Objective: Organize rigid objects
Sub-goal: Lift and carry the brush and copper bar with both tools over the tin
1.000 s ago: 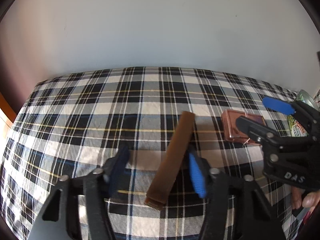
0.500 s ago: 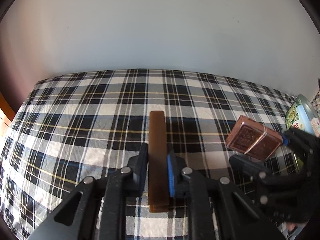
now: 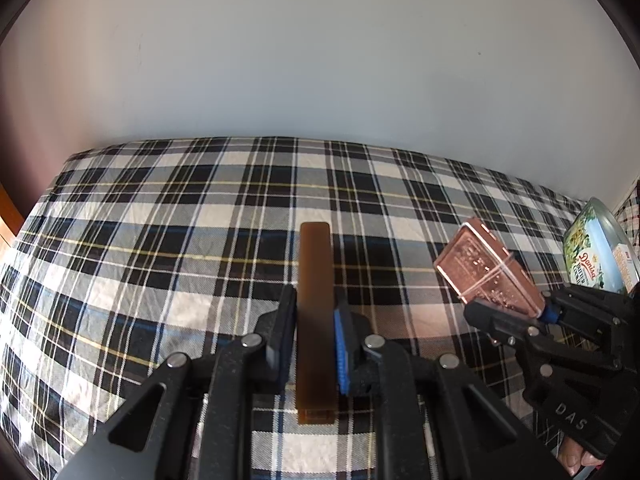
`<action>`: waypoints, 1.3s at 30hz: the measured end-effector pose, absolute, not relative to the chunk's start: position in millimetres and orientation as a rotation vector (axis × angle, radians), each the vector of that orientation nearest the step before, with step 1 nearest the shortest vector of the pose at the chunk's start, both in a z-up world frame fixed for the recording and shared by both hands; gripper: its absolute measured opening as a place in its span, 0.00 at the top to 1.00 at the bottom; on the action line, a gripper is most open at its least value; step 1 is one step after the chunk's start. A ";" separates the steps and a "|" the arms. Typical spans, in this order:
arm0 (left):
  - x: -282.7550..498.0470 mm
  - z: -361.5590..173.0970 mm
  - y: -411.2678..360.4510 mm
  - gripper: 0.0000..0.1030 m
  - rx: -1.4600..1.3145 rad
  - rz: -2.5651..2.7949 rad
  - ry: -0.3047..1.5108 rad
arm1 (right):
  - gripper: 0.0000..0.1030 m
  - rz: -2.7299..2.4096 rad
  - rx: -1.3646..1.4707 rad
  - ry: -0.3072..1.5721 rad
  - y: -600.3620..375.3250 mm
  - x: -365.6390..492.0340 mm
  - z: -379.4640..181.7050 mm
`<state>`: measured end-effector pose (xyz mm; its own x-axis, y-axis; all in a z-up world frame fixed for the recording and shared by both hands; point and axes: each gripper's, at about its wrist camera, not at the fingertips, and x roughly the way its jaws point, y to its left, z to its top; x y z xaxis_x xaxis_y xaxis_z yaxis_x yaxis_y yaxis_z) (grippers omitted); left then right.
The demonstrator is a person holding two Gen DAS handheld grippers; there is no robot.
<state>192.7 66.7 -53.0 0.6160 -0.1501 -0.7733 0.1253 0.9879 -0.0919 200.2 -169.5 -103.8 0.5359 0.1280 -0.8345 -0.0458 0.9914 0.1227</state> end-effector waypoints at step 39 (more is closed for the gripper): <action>125.1 -21.6 41.5 0.87 -0.007 -0.071 0.617 | 0.81 -0.162 0.055 0.635 -153.1 105.8 -45.4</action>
<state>125.1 41.5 -21.6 0.8134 -0.0683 -0.5776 0.0643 0.9976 -0.0275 105.8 -153.1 -45.4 0.7932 -0.1336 -0.5941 0.1673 0.9859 0.0016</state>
